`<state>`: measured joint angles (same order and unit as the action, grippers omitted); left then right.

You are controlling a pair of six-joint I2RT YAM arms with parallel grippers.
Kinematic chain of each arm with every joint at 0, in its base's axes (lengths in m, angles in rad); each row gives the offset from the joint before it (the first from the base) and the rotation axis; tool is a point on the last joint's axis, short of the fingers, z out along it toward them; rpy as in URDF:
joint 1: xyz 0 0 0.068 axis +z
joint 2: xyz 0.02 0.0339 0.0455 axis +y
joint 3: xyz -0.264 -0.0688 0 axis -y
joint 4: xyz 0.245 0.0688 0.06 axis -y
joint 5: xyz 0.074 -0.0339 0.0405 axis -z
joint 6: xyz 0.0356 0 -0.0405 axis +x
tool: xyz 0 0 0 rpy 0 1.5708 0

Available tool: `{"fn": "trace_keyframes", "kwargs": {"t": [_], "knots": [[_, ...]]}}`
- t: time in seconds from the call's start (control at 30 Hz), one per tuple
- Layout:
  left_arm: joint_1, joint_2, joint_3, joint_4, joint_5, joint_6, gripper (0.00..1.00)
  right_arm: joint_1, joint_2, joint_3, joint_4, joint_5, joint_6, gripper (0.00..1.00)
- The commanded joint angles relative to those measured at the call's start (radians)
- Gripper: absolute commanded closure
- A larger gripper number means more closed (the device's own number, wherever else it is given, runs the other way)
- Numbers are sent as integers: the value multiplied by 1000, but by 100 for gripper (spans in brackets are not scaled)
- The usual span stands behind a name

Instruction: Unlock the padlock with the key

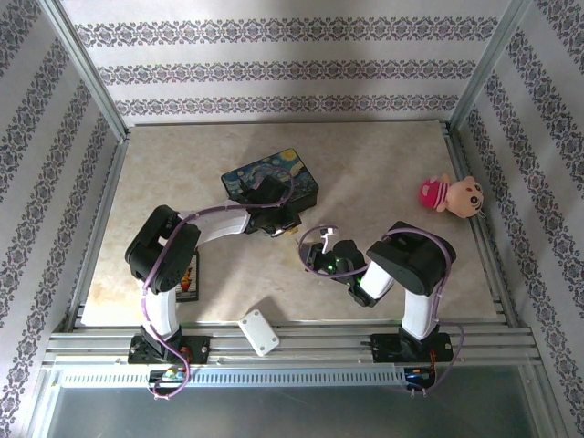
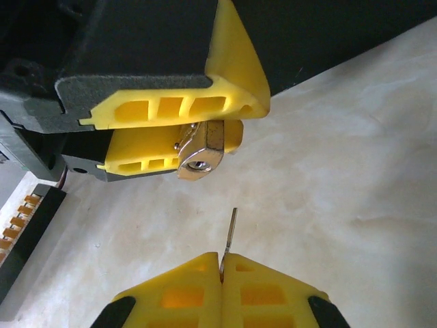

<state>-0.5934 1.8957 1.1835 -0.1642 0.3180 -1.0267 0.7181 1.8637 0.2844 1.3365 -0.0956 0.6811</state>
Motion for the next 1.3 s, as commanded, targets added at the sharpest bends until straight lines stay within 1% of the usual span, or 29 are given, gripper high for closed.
{"fn": "trace_keyframes", "kwargs": {"t": [0.0, 0.3, 1.27], "knots": [[9, -12, -18, 12, 44, -62, 91, 6, -27, -12, 49, 22, -27, 100], [10, -15, -42, 35, 44, -86, 91, 8, -63, -4, 49, 20, -54, 100], [12, -12, -64, 70, 76, -105, 92, 10, -15, 53, 49, 63, -60, 100]]}}
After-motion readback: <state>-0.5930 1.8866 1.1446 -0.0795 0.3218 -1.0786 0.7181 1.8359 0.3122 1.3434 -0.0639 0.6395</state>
